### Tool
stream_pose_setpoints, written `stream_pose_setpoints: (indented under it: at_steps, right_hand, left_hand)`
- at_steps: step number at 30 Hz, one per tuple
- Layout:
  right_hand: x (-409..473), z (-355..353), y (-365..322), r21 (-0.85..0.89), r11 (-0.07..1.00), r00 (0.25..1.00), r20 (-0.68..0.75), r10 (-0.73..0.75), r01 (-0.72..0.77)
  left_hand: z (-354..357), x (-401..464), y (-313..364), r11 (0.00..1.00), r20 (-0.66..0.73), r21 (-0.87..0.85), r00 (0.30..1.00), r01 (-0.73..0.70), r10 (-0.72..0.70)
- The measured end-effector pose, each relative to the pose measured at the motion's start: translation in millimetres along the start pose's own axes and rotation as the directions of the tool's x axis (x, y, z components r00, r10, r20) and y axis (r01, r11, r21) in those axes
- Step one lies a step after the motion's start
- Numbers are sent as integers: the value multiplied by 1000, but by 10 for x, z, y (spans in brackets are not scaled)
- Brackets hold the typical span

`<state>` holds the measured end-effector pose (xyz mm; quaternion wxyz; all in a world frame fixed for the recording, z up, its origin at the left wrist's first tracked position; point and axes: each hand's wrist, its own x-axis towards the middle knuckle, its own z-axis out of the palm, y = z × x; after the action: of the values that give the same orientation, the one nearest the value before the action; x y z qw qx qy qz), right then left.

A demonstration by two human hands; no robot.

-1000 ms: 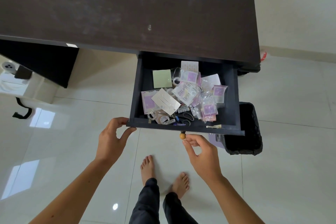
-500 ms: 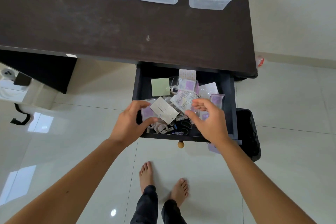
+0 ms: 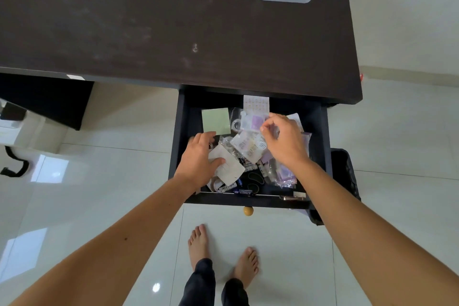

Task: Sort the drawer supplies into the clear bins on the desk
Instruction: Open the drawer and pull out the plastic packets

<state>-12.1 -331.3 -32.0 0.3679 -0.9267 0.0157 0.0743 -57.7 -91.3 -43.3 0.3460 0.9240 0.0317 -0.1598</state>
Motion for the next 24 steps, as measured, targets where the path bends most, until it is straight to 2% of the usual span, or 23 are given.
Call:
stream_pose_setpoints:
  at_steps: [3,6,9,11,17,24]
  right_hand:
    - [15,25,51,7,1000,999,20,25,-25]
    - [29,30,65,-4,998,989,132,66,-66]
    - [20,19,46,-96,994,972,224,79,-58]
    - [-9,27,60,-163,987,972,230,53,-15]
    - [-117,19,23,-203,977,983,181,-25,62]
    - [-240,-103,-85,62,992,977,193,93,-107]
  left_hand:
    - [26,42,-48,1000,11,2,1000,23,-23]
    - [37,68,-62,999,15,31,1000,19,-19]
    - [35,82,-60,999,-2,37,1000,5,-5]
    - [35,79,-69,999,-5,40,1000,-9,9]
    - [22,61,-78,999,-15,-9,999,-37,37]
    - [-68,-17,27,975,28,-218,999,50,-45]
